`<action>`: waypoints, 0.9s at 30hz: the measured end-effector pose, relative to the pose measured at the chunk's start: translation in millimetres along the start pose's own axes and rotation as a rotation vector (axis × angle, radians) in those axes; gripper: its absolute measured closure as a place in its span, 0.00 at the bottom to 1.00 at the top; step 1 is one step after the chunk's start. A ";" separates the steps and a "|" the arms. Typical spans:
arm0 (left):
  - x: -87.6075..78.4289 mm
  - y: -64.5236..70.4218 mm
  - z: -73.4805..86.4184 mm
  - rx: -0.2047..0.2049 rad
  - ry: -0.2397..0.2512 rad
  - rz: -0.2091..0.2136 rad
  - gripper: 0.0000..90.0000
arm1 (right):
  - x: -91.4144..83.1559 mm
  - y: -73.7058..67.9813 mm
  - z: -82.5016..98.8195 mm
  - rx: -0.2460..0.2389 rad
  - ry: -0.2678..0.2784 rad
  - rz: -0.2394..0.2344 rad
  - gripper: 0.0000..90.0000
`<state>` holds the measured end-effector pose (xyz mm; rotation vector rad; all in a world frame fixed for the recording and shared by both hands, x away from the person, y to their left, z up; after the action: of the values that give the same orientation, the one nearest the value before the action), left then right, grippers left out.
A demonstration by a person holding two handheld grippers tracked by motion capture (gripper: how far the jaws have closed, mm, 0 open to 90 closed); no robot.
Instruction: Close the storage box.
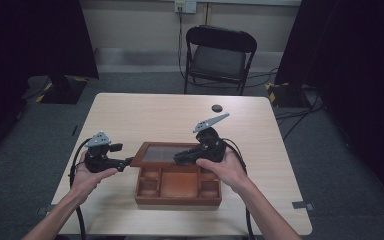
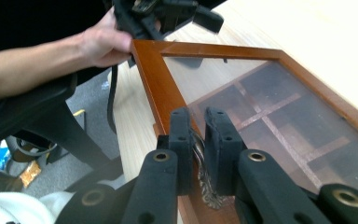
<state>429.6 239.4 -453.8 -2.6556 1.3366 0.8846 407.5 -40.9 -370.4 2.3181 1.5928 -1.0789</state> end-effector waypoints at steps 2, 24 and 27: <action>-1.7 -9.5 2.8 -0.037 0.001 -0.007 0.20 | 0.4 -0.4 1.4 0.000 -0.002 0.000 0.91; -0.7 -29.0 18.4 -0.121 -0.034 -0.058 0.22 | 13.4 -8.3 43.2 -0.036 -0.029 -0.001 0.91; 0.3 -28.4 18.1 -0.122 -0.038 -0.055 0.21 | 16.8 -10.4 49.0 -0.049 -0.028 0.013 0.91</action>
<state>442.5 262.1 -475.1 -2.7357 1.2333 1.0359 378.1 -46.9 -413.9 2.2691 1.5744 -1.0527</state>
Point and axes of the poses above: each handheld gripper's, and its own axes: x roughly forward along the jaws, z roughly out of its underside, y roughly to its right, the point moved 5 cm from there along x, roughly forward along the jaws, and after that the axes turned 8 degrees about z, right-handed, at the moved point
